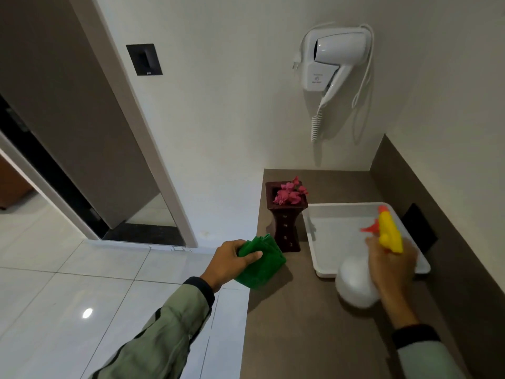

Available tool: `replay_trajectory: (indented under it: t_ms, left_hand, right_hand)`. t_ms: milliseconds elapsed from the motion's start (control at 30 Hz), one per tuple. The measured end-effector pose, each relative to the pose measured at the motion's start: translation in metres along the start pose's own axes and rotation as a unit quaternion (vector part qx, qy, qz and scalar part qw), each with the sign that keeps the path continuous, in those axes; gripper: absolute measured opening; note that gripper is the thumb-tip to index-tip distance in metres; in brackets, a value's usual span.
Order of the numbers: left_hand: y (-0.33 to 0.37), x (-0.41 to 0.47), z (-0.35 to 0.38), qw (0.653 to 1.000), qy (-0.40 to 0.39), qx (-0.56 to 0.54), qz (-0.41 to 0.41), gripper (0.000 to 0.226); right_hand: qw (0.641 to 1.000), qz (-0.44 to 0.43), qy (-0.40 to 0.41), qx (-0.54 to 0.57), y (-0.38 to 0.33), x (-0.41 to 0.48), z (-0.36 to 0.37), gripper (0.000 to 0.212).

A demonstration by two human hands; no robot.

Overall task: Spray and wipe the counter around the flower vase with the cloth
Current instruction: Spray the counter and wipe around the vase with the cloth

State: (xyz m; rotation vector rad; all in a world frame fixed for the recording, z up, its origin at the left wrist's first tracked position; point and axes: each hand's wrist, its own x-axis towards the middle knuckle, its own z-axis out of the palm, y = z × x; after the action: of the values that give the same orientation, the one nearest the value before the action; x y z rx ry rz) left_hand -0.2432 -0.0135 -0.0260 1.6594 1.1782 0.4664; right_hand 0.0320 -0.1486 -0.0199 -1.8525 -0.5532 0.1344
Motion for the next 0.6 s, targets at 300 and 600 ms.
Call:
replay_trajectory:
  t_ms: [300, 600]
  left_hand:
    - [0.006, 0.004, 0.003, 0.999, 0.027, 0.014, 0.023, 0.034]
    - [0.011, 0.009, 0.001, 0.997, -0.015, 0.064, 0.046, 0.027]
  right_hand:
    - [0.998, 0.018, -0.003, -0.056, 0.011, 0.088, -0.004, 0.049]
    - [0.979, 0.147, -0.035, -0.138, 0.040, 0.097, -0.025, 0.062]
